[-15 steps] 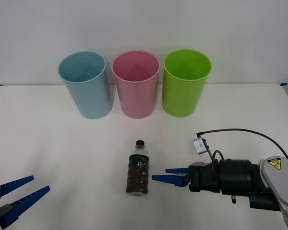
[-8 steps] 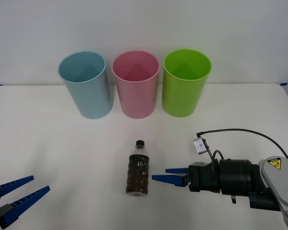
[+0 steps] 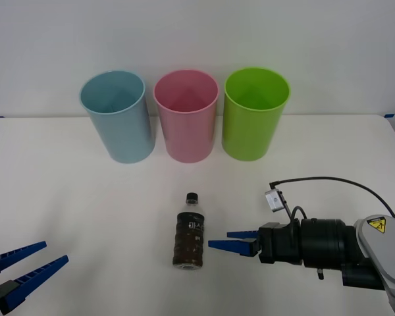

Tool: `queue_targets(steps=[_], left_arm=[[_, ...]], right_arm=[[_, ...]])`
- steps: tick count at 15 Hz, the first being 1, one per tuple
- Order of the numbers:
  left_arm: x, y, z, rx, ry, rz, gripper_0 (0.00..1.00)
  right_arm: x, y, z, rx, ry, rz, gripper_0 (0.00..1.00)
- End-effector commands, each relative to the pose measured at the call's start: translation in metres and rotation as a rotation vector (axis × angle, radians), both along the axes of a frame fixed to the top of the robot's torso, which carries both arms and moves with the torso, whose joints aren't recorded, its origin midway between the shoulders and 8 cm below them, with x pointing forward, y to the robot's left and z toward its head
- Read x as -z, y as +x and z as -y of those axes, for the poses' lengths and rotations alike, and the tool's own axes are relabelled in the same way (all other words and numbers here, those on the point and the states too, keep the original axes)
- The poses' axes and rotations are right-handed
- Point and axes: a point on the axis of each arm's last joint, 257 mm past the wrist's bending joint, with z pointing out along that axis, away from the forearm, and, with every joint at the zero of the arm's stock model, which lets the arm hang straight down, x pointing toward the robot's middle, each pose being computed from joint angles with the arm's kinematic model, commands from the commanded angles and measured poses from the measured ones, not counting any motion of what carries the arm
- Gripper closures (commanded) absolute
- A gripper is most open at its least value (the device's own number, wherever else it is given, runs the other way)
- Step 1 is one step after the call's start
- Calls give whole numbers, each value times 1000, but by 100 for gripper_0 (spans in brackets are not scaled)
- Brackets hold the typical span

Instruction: Put cans in the blue bin and PET bottles in the pink bin and trash in the green bin.

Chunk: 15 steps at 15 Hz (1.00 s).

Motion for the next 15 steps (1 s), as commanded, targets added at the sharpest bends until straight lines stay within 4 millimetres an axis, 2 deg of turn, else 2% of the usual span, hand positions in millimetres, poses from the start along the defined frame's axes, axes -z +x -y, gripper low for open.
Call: queue_targets(steps=[1,2,4,7,15], left_arm=[[0,0,0,0,0,0,0],[0,0,0,0,0,0,0],[0,0,0,0,0,0,0],[0,0,0,0,0,0,0],[0,0,0,0,0,0,0]], right_arm=[[0,0,0,0,0,0,0],[0,-2,0,7,15,-5,0],[-18,-2,-1,9,68,9,0],[-25,-2,2,10,80,20,0],[-46,3,-2,-11,0,147,0]])
